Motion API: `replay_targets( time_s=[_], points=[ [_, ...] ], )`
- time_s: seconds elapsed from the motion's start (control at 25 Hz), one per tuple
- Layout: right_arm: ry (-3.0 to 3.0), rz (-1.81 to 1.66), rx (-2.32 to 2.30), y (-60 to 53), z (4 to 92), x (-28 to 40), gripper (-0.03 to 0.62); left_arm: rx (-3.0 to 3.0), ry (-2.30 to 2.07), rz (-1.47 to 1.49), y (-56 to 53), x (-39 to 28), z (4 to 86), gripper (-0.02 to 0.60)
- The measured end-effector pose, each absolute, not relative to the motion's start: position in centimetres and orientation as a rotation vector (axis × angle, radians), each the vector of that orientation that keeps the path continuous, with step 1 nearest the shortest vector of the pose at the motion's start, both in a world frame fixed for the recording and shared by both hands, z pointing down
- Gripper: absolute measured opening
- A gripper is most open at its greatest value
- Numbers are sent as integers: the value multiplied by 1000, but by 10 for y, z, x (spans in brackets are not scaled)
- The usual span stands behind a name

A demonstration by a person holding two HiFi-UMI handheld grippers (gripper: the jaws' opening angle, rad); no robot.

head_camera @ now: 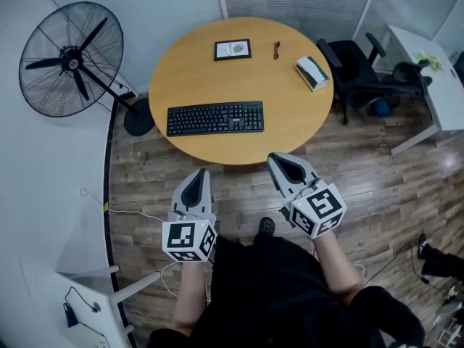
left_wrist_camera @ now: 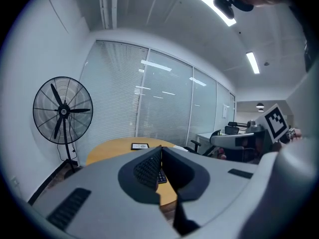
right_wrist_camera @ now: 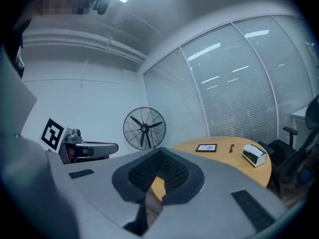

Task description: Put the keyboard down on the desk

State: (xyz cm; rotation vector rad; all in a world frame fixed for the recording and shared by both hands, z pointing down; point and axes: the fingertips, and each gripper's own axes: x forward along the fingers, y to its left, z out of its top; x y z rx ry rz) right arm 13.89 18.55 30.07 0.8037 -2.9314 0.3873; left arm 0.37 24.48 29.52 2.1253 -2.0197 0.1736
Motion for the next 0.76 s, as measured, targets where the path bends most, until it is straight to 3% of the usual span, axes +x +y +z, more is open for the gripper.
replay_targets(
  time_s=[0.76],
  points=[
    [-2882,346,822,190,307,148,8,2131,-2015,188,252,5,300,0]
  ],
)
